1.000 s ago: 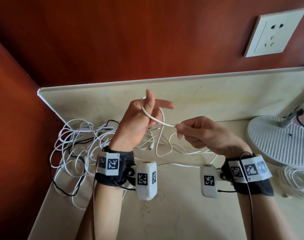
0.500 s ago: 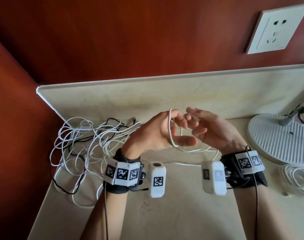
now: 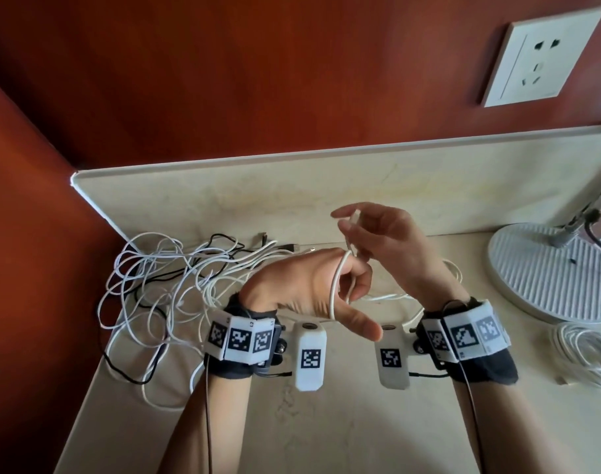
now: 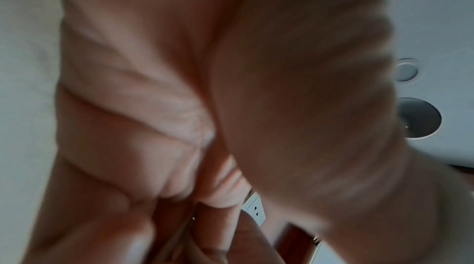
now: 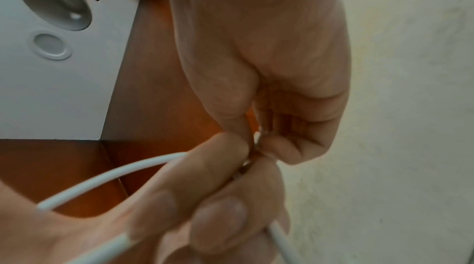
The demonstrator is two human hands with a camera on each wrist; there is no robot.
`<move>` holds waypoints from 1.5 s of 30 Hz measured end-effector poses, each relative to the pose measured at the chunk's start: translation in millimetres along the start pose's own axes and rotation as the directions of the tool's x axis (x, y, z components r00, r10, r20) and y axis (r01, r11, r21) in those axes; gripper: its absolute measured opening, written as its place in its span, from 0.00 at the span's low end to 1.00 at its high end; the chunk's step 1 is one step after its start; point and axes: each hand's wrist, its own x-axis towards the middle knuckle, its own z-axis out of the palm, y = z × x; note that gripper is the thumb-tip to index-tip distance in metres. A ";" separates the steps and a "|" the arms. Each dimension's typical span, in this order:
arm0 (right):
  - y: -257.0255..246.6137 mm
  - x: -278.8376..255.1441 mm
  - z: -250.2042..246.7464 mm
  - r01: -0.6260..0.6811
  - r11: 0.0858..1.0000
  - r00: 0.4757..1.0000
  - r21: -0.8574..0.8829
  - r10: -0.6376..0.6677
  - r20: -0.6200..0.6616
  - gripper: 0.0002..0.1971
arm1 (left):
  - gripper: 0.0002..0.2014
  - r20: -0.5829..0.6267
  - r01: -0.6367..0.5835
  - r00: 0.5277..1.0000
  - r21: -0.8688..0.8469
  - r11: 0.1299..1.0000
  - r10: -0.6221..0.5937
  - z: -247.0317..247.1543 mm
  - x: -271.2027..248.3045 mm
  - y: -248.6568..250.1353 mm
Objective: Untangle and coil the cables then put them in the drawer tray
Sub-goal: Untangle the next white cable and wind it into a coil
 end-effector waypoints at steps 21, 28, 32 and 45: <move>-10.3 -5.9 4.1 0.237 0.967 0.958 -0.098 -0.215 0.192 0.09 | 0.32 -0.028 -0.220 0.970 -0.524 0.823 0.241 -11.4 -3.8 -22.7; -18.6 -8.5 -3.8 0.250 0.959 0.938 -0.133 -0.206 0.279 0.10 | 0.43 0.040 -0.185 0.965 -0.605 0.774 0.261 -12.8 -0.8 -34.3; -28.1 -16.8 -12.0 0.171 0.984 0.889 -0.053 -0.131 0.439 0.13 | 0.44 0.042 -0.135 0.975 -0.675 0.725 0.220 -12.1 1.9 -40.2; -17.6 -9.2 14.9 0.340 0.872 0.932 -0.353 -0.363 0.000 0.09 | 0.45 -0.037 -0.094 0.993 -0.822 0.562 0.111 -12.2 6.2 -36.3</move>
